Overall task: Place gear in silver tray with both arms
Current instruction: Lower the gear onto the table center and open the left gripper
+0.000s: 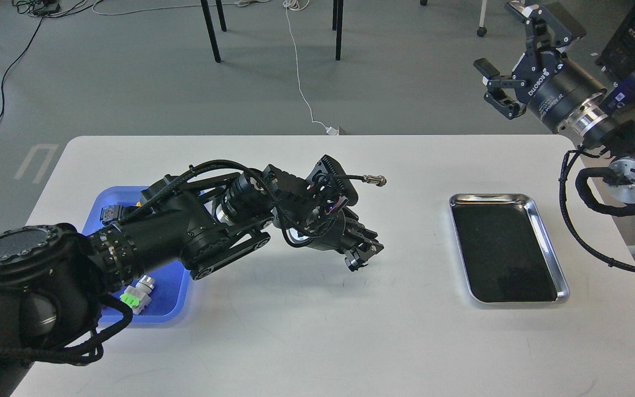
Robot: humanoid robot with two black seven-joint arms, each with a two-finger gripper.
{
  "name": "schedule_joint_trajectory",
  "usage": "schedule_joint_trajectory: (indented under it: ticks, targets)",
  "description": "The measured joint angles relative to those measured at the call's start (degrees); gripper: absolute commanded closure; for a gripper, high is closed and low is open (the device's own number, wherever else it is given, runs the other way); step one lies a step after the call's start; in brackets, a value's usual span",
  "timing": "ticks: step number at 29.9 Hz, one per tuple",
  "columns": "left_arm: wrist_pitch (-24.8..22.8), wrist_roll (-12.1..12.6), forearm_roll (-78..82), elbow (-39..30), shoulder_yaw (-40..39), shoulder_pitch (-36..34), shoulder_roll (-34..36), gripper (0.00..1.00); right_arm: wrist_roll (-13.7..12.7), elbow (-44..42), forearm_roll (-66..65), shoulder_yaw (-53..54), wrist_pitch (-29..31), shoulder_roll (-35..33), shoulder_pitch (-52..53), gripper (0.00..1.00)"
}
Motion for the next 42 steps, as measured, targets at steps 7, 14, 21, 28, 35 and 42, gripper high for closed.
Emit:
schedule_joint_trajectory:
  ticks: [7, 14, 21, 28, 35, 42]
  targets:
    - [0.3, 0.0, 0.0, 3.48, 1.21, 0.0, 0.0, 0.82, 0.0, 0.01, 0.01, -0.41, -0.36, -0.31, -0.36, 0.01]
    - [0.32, 0.0, 0.0, 4.16, 2.43, 0.0, -0.01, 0.82, 0.0, 0.02, 0.01, -0.48, -0.37, -0.5, -0.62, 0.01]
    - [0.32, 0.0, 0.0, 3.02, 2.52, 0.0, -0.01, 0.81, 0.0, -0.04, 0.01, -0.5, -0.37, -0.5, -0.63, 0.01]
    - [0.25, 0.0, 0.0, 1.34, 2.57, 0.14, -0.01, 0.79, 0.0, -0.17, 0.01, -0.52, -0.44, -0.31, -0.77, 0.01]
    - [0.26, 0.0, -0.01, 1.15, 4.54, 0.37, 0.0, 0.71, 0.0, -0.56, -0.02, -0.58, -0.45, 0.01, -1.07, 0.01]
    - [0.97, -0.01, -0.01, 1.37, 5.03, 0.53, 0.0, 0.7, 0.0, -0.59, -0.04, -0.58, -0.45, 0.03, -1.22, 0.01]
